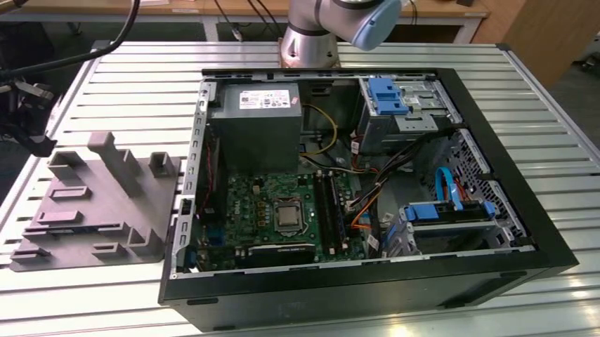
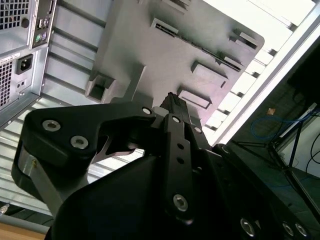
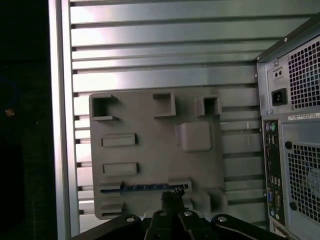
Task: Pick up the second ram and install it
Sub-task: 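Reach for the second ram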
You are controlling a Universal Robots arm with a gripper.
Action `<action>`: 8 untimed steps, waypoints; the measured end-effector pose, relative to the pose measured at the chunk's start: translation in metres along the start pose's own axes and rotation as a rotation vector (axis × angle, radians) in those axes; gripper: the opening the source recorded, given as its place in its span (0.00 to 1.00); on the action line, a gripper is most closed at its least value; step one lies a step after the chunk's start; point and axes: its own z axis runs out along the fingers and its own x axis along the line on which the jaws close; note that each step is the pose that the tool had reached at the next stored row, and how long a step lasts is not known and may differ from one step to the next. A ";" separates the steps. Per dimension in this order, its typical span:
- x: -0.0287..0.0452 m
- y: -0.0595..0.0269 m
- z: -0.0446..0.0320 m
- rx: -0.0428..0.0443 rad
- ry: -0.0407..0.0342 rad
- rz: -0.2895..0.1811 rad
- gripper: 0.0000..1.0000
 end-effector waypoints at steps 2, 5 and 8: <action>-0.0001 -0.0021 0.0029 0.0002 0.0016 0.000 0.11; -0.0002 -0.0045 0.0073 0.0005 0.0039 0.000 0.11; -0.0002 -0.0066 0.0123 0.0006 0.0063 0.000 0.11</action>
